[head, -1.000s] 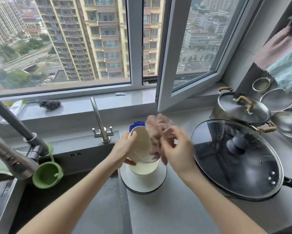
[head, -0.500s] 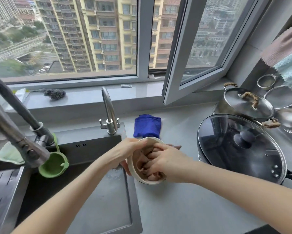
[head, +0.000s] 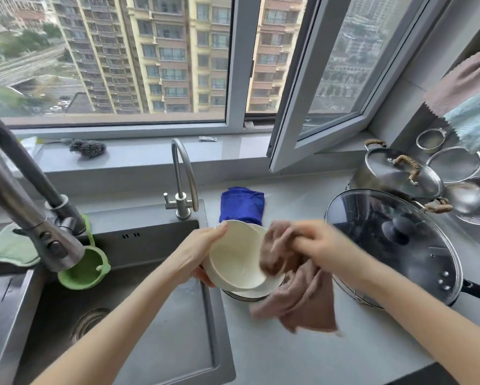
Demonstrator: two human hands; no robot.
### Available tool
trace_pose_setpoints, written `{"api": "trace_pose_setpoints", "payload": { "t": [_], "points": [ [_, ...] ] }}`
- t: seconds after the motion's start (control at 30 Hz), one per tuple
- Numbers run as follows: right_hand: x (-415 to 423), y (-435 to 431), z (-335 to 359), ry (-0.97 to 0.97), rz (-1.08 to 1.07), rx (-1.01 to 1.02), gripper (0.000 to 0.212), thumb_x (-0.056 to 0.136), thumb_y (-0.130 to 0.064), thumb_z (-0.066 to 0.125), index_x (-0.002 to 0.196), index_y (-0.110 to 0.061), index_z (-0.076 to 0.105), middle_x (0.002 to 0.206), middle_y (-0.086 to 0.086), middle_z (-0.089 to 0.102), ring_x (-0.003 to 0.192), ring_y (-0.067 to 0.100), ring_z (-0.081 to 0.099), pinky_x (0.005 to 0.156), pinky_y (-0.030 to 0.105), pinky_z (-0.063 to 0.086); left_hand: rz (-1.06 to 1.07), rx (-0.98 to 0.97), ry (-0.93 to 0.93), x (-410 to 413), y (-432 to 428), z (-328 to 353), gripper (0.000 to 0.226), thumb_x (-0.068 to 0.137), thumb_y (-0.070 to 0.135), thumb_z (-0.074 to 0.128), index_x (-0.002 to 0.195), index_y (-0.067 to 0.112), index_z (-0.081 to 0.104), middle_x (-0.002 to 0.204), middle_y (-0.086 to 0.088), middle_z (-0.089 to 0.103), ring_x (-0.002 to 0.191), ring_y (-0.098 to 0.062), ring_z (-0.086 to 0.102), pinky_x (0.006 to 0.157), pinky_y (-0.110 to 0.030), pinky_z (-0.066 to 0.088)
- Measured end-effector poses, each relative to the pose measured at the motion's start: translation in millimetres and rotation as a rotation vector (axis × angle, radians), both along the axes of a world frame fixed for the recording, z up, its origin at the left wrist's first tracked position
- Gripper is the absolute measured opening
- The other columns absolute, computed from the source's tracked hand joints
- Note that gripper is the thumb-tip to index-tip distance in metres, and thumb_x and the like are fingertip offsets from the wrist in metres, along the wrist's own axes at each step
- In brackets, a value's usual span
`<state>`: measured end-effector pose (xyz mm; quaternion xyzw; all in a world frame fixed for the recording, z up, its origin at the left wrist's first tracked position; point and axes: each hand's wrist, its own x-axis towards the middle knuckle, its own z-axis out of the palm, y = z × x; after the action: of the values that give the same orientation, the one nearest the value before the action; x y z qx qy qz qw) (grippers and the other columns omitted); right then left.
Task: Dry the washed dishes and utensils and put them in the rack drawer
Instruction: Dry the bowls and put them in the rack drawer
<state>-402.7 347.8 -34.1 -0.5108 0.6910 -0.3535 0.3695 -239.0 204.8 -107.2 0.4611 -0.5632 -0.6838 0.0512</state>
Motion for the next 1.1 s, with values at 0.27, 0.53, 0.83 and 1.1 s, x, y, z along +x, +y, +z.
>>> {"api": "trace_pose_setpoints", "payload": {
  "t": [0.27, 0.53, 0.83, 1.1],
  "points": [
    [13.6, -13.0, 85.2, -0.080, -0.433, -0.743, 0.024, 0.091, -0.002, 0.055, 0.094, -0.025, 0.054, 0.073, -0.016, 0.068, 0.073, 0.003, 0.064, 0.068, 0.025, 0.055, 0.045, 0.141, 0.059, 6.2, -2.2, 7.4, 0.049, 0.087, 0.059, 0.047, 0.113, 0.022, 0.063, 0.108, -0.017, 0.064, 0.087, -0.037, 0.065, 0.050, -0.040, 0.055],
    [24.3, -26.3, 51.5, 0.268, -0.357, -0.438, 0.023, 0.075, -0.012, 0.062, 0.080, -0.032, 0.051, 0.076, -0.008, 0.068, 0.066, 0.011, 0.065, 0.058, 0.031, 0.053, 0.123, 0.048, 0.152, 5.2, -2.6, 8.2, 0.026, 0.079, 0.033, 0.067, 0.097, 0.013, 0.065, 0.097, -0.018, 0.067, 0.075, -0.033, 0.067, 0.053, -0.049, 0.057],
    [66.2, -27.5, -44.3, 0.091, 0.148, -0.060, 0.051, 0.095, -0.041, 0.035, 0.143, -0.023, 0.040, 0.148, -0.012, 0.036, 0.139, -0.001, 0.025, 0.119, 0.031, 0.017, -0.065, -0.128, 0.251, 0.6, 2.9, 22.3, 0.047, 0.083, 0.064, 0.045, 0.097, 0.029, 0.073, 0.099, -0.005, 0.073, 0.090, -0.028, 0.069, 0.067, -0.040, 0.052],
    [46.4, -16.2, -33.1, 0.715, 0.629, -0.187, 0.029, 0.086, -0.020, 0.045, 0.096, -0.028, 0.071, 0.099, -0.027, 0.063, 0.107, -0.001, 0.052, 0.098, 0.009, 0.029, -0.199, -0.035, -0.006, 12.0, 2.1, 26.7, 0.045, 0.084, 0.059, 0.053, 0.093, 0.019, 0.070, 0.075, -0.015, 0.070, 0.056, -0.032, 0.063, 0.046, -0.036, 0.052]
  ]
}}
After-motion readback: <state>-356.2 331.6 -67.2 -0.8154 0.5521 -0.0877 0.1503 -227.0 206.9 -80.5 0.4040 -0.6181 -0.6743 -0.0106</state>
